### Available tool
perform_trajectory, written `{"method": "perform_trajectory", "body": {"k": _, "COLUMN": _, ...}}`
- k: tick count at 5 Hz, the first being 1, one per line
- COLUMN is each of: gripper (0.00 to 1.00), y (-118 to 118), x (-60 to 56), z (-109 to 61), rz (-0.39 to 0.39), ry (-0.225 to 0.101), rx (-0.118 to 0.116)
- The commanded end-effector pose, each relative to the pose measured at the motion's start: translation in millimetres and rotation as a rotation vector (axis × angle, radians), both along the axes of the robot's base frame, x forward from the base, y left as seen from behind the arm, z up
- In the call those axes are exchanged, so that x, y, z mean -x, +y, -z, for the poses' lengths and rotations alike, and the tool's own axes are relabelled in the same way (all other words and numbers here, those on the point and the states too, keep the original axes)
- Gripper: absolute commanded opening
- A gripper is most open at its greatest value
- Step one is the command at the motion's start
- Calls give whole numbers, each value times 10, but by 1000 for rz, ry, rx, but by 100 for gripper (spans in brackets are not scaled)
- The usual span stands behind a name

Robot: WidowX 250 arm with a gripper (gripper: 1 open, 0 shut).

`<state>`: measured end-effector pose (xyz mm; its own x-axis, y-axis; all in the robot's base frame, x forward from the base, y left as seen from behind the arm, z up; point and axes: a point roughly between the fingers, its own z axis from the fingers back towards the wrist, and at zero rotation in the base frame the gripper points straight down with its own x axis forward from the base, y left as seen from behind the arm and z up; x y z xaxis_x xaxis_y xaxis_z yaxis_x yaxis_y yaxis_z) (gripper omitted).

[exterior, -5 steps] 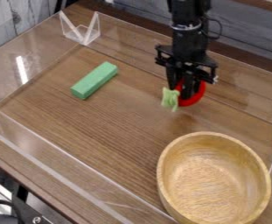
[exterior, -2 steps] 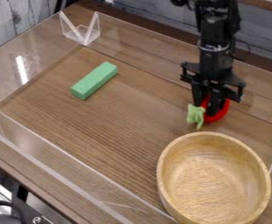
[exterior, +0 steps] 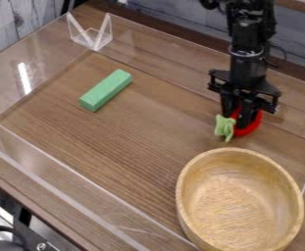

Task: Move the red object to the right side of the table

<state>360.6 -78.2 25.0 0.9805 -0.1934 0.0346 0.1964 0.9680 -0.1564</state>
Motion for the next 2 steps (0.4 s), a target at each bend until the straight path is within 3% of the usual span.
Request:
{"method": "perform_trajectory", "body": {"k": 1, "gripper": 0, "y": -100, "x": -92, "z": -12, "rz": 11, "ry": -37, "rx": 2}}
{"method": "perform_trajectory", "body": {"k": 2, "gripper": 0, "y": -116, "x": -110, "z": 25, "rz": 11, "ry": -32, "rx": 2}}
